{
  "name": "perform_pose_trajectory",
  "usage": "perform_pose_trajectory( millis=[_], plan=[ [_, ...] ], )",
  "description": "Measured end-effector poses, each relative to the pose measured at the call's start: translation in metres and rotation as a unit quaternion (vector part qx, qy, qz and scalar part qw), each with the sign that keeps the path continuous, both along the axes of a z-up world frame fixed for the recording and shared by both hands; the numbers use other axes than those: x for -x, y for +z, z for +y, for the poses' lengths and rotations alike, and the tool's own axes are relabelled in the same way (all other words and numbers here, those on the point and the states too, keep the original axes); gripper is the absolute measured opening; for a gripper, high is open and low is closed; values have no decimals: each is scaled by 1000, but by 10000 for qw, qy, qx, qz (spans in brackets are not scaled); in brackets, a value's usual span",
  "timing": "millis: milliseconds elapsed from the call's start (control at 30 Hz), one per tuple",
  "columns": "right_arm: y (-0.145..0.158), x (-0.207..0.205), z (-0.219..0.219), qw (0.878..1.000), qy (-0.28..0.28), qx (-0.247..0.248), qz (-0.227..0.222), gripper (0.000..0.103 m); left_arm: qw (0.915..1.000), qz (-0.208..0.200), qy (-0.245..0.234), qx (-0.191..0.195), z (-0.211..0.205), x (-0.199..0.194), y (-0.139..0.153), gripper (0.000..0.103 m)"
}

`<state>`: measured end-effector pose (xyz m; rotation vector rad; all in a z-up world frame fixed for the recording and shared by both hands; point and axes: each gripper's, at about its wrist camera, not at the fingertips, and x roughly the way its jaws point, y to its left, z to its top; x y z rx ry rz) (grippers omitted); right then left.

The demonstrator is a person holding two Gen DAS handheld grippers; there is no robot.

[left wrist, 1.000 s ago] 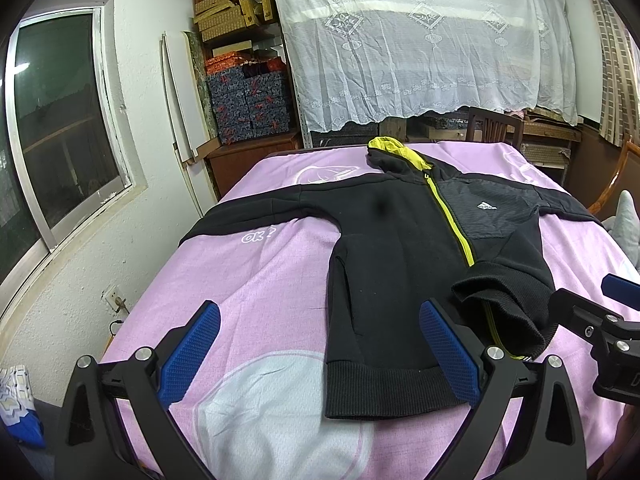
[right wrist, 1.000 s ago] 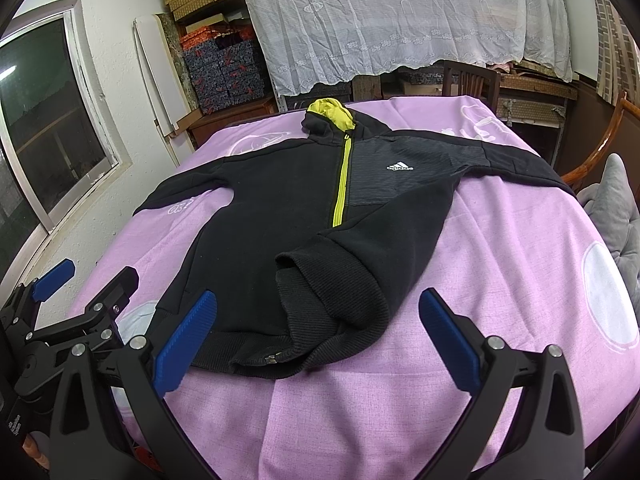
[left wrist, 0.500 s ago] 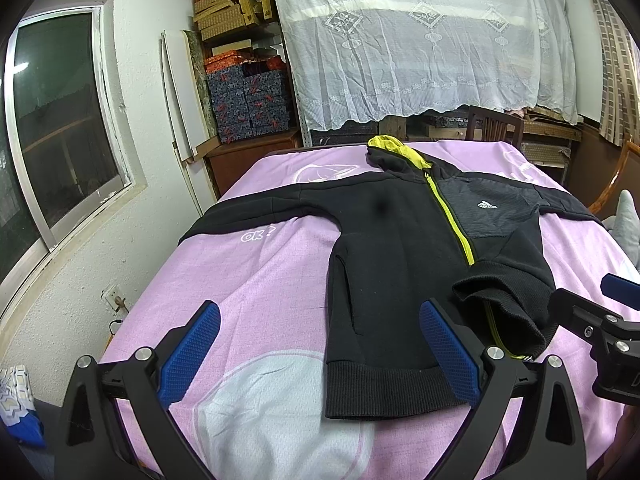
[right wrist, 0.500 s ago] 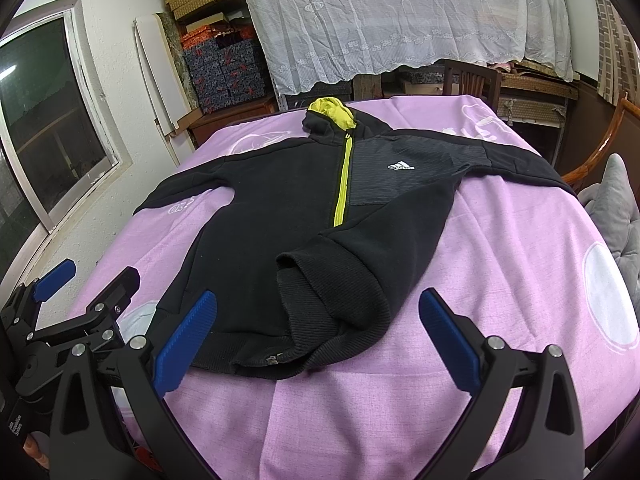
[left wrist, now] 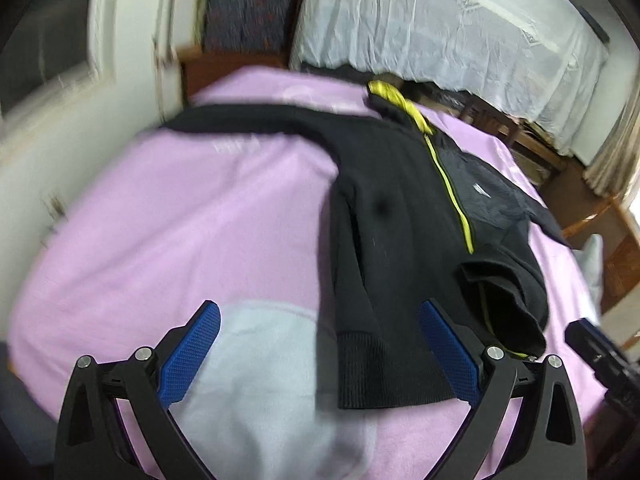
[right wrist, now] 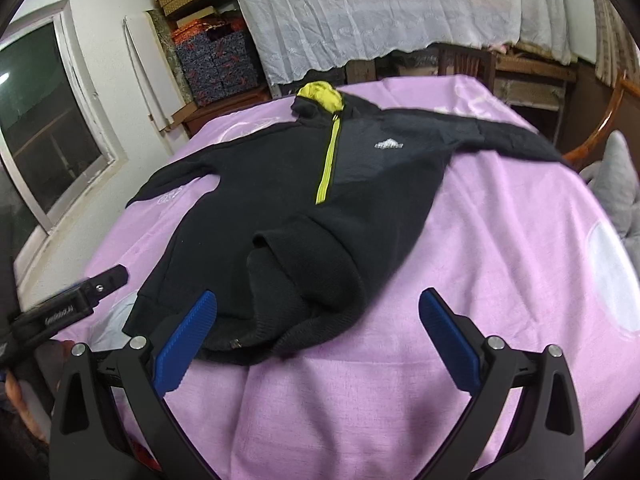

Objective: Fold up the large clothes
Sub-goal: 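Grasp the black sleeve cuff beside the hem with the right tool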

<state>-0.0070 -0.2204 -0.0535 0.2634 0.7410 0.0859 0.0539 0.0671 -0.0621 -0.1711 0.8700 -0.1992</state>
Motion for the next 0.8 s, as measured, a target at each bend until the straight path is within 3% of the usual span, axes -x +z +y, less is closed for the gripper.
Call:
perform_pose_trajectory(
  millis=[100,267,400,533,567,600,633,700,800],
  plan=[
    [-6,-8,4,9999,122,92,34,99,9986,348,-242,302,0,-12,-12,100],
    [-3,-27,24,9986,304,434,-29,99,9972,530,-480,229,-13,-29,-21,100],
    [0,-51,50,9908,428,1268,-212,99,9940,856,-578,364,-20,-40,-35,99],
    [-12,-76,67,9784,629,1966,-78,99,9964,644,-499,-248,-27,-40,-36,96],
    [-17,-80,65,9767,585,2066,4,93,9964,611,-508,-290,-27,-40,-37,96],
    [-21,-82,60,9768,540,2069,110,66,9963,594,-529,-325,-27,-41,-37,96],
    [-23,-84,54,9792,539,1942,227,55,9962,571,-548,-365,-28,-39,-36,96],
    [-24,-79,28,9896,459,1319,341,43,9962,542,-536,-431,-28,-39,-36,96],
    [-23,-48,-37,9982,49,229,556,43,9961,509,-550,-466,-27,-37,-35,97]
  ],
)
